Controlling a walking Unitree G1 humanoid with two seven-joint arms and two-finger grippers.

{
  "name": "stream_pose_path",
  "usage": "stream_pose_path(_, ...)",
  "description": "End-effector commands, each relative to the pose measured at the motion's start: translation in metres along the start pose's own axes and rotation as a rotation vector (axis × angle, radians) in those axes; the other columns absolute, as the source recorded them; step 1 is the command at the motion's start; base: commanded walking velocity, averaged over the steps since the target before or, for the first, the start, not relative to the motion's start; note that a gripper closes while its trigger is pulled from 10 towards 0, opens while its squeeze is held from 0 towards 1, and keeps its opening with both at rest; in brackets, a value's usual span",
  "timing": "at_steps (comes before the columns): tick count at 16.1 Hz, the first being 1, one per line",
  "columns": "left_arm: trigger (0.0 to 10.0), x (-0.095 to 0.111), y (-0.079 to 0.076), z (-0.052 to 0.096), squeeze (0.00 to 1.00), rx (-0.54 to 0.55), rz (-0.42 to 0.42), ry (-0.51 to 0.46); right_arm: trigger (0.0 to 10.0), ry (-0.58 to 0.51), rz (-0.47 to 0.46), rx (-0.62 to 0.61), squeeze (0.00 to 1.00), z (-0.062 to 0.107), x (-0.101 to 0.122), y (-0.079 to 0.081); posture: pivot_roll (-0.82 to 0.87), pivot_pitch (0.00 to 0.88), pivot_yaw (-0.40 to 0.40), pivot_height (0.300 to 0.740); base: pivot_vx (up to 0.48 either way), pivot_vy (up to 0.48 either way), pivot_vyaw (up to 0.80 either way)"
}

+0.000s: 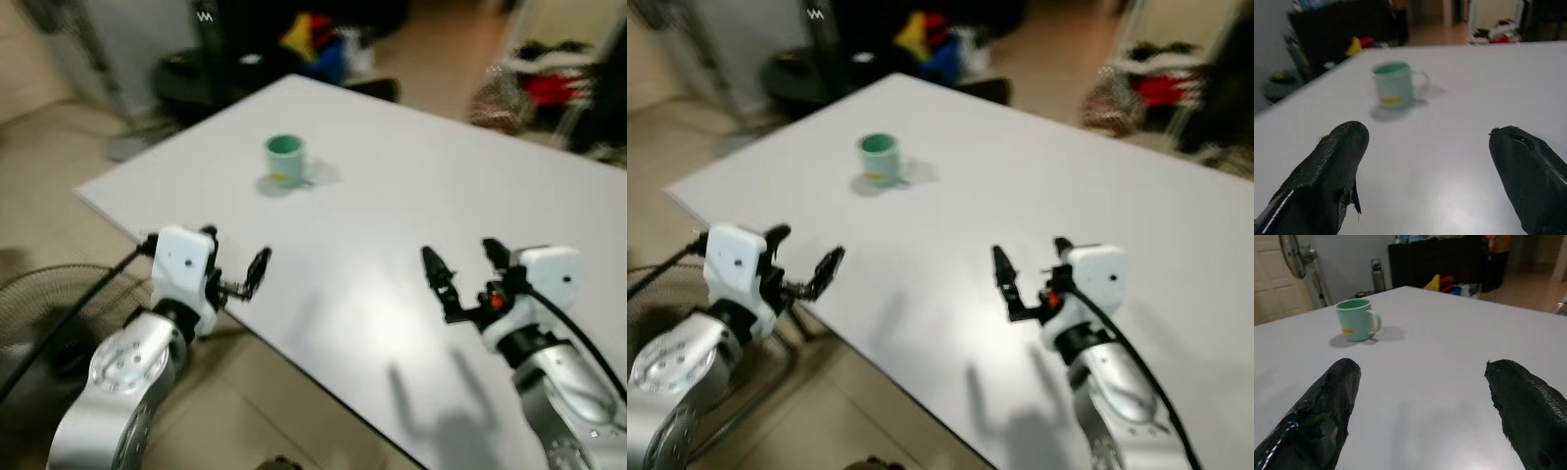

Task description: Setting the table

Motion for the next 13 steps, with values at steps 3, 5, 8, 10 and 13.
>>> stream_pose_path(3,10.0,-0.002,0.010,0.000,0.00,0.045,-0.021,0.014,10.0,-0.029,-0.009,0.035,1.00,-0.004,0.005,0.007,0.06,0.000,0.058,0.740,0.000,0.000,0.80)
stream_pose_path(5,10.0,-0.001,0.004,0.003,0.00,0.016,-0.025,0.017,10.0,-0.011,-0.014,0.042,1.00,-0.004,0.002,0.008,0.07,0.000,0.062,0.740,0.000,0.000,0.80)
stream_pose_path(8,10.0,-0.003,0.003,0.000,0.00,0.002,-0.031,0.022,10.0,0.001,-0.003,0.068,1.00,-0.002,-0.001,0.018,0.06,0.000,0.078,0.740,0.000,0.000,0.80)
stream_pose_path(10,10.0,-0.001,0.001,-0.004,0.00,-0.015,-0.030,0.018,10.0,-0.006,-0.003,0.066,1.00,-0.001,0.001,0.020,0.04,0.000,0.087,0.740,0.000,0.000,0.80)
stream_pose_path(13,10.0,0.000,0.000,-0.006,0.00,-0.016,-0.023,0.012,10.0,-0.011,0.007,0.056,1.00,0.000,0.002,0.019,0.04,0.000,0.093,0.740,0.000,0.000,0.80)
Point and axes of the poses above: a point about 5 cm out from each wrist's last joint towards the gripper, its own z axis pointing back from the gripper into the wrist, its own x axis along the axis of the wrist's last joint, y = z × x, the point moved 3 cm from there along -z, pointing out of the wrist towards the gripper
